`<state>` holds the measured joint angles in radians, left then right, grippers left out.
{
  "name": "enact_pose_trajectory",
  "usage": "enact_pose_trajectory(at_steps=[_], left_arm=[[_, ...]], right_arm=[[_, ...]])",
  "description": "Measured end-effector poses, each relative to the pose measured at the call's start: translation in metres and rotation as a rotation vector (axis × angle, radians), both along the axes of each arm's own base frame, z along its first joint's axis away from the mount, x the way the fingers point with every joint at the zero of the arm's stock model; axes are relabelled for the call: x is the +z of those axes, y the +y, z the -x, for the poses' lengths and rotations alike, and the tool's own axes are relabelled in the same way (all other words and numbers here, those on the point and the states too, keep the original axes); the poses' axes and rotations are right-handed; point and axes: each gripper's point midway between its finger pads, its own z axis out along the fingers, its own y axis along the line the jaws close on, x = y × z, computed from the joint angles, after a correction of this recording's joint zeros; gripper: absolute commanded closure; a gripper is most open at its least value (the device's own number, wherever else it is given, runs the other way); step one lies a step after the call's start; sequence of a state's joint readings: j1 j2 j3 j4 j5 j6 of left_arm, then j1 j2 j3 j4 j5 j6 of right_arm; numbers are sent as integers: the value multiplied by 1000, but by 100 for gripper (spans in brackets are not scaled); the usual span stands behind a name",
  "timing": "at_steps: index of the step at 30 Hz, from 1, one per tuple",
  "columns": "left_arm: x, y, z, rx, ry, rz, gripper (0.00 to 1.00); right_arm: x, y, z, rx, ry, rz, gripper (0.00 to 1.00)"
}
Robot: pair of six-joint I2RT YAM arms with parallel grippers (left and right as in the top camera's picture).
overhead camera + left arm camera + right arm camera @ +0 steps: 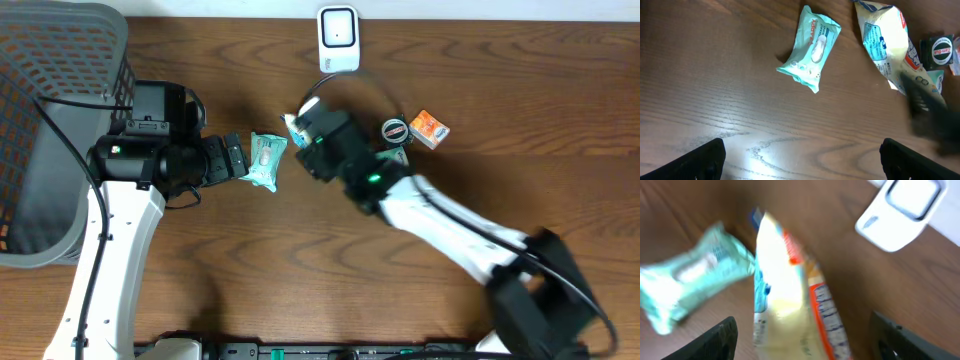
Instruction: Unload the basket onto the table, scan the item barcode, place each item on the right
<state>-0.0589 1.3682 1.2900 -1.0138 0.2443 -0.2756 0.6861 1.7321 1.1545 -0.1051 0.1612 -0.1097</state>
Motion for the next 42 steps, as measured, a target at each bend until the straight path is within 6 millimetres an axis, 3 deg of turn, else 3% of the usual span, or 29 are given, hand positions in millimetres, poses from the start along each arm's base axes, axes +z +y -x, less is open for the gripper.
enact_pose_trajectory(at_steps=[4,7,10,12,15,18,23,25,29,32,34,39,40,42], left_arm=[[0,0,0,0,0,0,2],[0,0,0,0,0,0,2],[0,0,0,0,1,0,2],[0,0,0,0,1,0,2],[0,0,0,0,0,0,2],[0,0,0,0,0,0,2],[0,0,0,0,0,0,2],[0,0,0,0,0,0,2],[0,0,0,0,0,0,2],[0,0,0,0,0,0,2],[0,0,0,0,1,0,2],[0,0,0,0,0,0,2],[0,0,0,0,0,0,3],[0,0,0,0,0,0,2]], right_arm=[[35,-21,-9,-13,-5,-112,22],[32,-35,-18,-40,22,-142,21],[14,-41,-26,-62,76,-166,24],[-9,-35,-26,-40,134,-178,33],[-57,-19,-16,17,267,-190,47],[-74,-4,-1,79,342,-215,53],[-63,15,14,154,355,-250,55],[-44,16,12,157,314,-264,52],[10,5,-3,103,153,-281,28],[18,0,-8,85,110,-259,21],[8,-2,-9,79,120,-230,18],[-68,-3,-10,62,243,-141,15],[-89,0,-6,79,290,-135,18],[-113,3,2,104,353,-134,27]])
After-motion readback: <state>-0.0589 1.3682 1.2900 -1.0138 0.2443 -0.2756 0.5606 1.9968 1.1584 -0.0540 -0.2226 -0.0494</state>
